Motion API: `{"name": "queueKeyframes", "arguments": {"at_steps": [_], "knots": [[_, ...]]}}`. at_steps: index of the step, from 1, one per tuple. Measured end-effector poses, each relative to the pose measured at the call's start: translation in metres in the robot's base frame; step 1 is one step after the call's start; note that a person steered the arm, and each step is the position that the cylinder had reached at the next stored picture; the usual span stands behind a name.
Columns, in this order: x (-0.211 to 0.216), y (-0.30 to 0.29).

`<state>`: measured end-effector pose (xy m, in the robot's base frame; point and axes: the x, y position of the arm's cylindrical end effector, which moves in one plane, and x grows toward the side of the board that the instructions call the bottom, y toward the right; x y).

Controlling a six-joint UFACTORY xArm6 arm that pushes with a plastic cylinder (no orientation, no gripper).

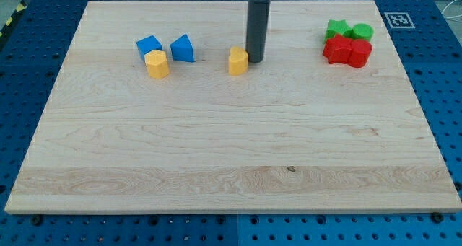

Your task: Push the yellow heart to the bottom of the blue triangle

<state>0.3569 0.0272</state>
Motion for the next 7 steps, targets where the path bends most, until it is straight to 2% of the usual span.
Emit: {"name": "queueKeyframes", "arguments": {"at_steps": [3,4,6,7], "knots": [[0.003,-0.068],[0.004,-0.062],[0.072,-0.023],[0.077,-0.026]]}}
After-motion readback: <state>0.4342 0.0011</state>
